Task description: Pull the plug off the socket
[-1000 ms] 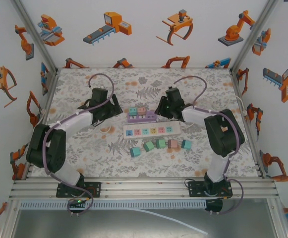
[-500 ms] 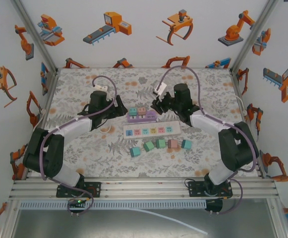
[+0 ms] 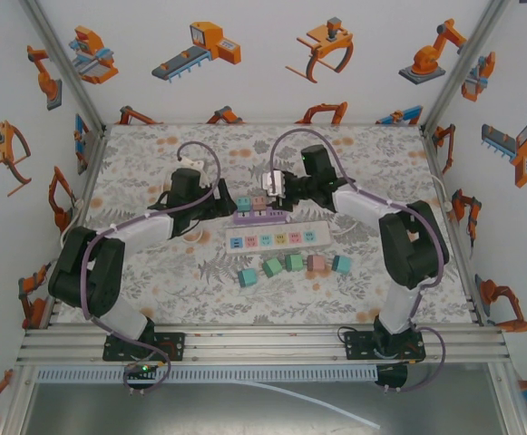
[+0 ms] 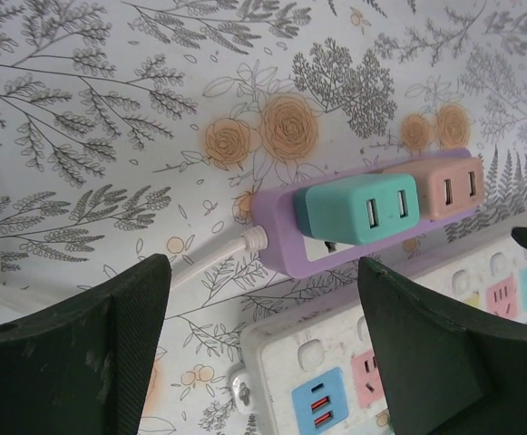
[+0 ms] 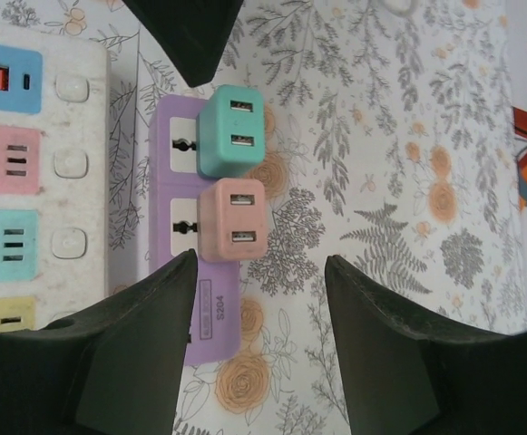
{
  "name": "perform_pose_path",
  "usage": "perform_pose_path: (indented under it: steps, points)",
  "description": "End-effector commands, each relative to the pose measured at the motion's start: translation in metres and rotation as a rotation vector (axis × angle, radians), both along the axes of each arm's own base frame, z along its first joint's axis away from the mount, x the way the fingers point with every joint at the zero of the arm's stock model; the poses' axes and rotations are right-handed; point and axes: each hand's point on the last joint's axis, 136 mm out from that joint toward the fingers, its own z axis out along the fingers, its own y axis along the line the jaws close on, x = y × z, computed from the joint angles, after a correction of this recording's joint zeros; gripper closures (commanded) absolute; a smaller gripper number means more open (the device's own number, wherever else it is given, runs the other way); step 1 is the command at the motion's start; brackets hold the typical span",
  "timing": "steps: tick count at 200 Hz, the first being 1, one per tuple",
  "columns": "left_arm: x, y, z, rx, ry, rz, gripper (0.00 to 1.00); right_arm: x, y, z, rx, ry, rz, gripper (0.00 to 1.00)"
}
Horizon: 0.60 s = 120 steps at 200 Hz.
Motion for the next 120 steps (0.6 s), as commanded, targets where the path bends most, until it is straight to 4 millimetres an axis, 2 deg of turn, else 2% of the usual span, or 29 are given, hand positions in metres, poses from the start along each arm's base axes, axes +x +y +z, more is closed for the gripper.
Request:
perform_pose_path:
  steps: [1,68,120]
  points:
    - [-0.004,-0.008,-0.008,0.048,0.011,-0.058,0.23,-0.007,0.011,-0.008,-0.022,0.038,0.066,0.44]
    - [-0.004,-0.004,-0.032,0.127,0.085,-0.047,0.19,-0.005,0.028,-0.031,-0.098,0.162,0.088,0.49]
    - [-0.005,0.000,-0.042,0.182,0.107,-0.032,0.19,-0.007,0.030,-0.041,-0.125,0.201,0.091,0.54]
